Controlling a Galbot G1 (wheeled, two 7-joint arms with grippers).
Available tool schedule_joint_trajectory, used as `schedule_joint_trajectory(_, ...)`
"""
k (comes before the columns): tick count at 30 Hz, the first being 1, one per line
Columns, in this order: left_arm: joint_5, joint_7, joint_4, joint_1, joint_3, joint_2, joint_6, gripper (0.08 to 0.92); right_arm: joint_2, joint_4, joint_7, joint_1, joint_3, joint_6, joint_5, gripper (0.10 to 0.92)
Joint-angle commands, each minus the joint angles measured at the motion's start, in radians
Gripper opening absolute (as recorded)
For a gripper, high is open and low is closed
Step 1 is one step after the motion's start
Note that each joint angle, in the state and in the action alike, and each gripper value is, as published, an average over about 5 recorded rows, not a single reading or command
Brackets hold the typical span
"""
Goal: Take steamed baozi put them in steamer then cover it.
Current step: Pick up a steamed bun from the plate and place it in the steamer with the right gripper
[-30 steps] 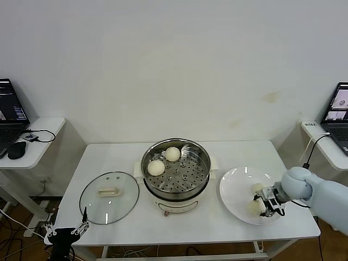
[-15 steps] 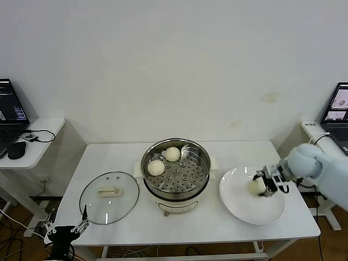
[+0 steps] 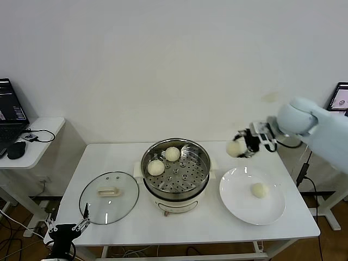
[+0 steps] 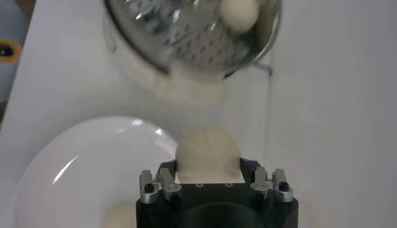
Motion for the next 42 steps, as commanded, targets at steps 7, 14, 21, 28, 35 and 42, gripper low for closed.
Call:
schedule_joint_trajectory(7,-0.001,0.000,-0.006,0.014,-0.017,-0.006,-0.002,0.823,0.362,-0.050,0.009,0.077,-0.168,0.146,0.067,0.650)
schedule_joint_trajectory(14,-0.004,0.001,-0.014,0.018,-0.026,-0.010,-0.001,0.823,0.459,-0.116,0.005,0.024,-0.202,0.291,-0.028,0.653)
schedule_joint_trajectory(21,-0.010,0.000,-0.018,0.020,-0.033,-0.013,0.000,0.823,0.523,-0.162,-0.011,-0.021,-0.217,0.389,-0.143,0.653)
schedule_joint_trajectory(28,-0.013,-0.001,-0.014,0.018,-0.037,-0.013,-0.001,0.823,0.540,-0.171,-0.017,-0.035,-0.228,0.453,-0.215,0.660)
schedule_joint_trajectory(35,-0.012,-0.001,-0.010,0.011,-0.030,-0.017,-0.001,0.823,0.538,-0.181,-0.013,-0.051,-0.226,0.485,-0.247,0.662)
schedule_joint_trajectory(42,-0.011,-0.001,-0.009,0.011,-0.026,-0.020,-0.001,0.823,0.515,-0.163,-0.014,-0.043,-0.225,0.488,-0.232,0.679)
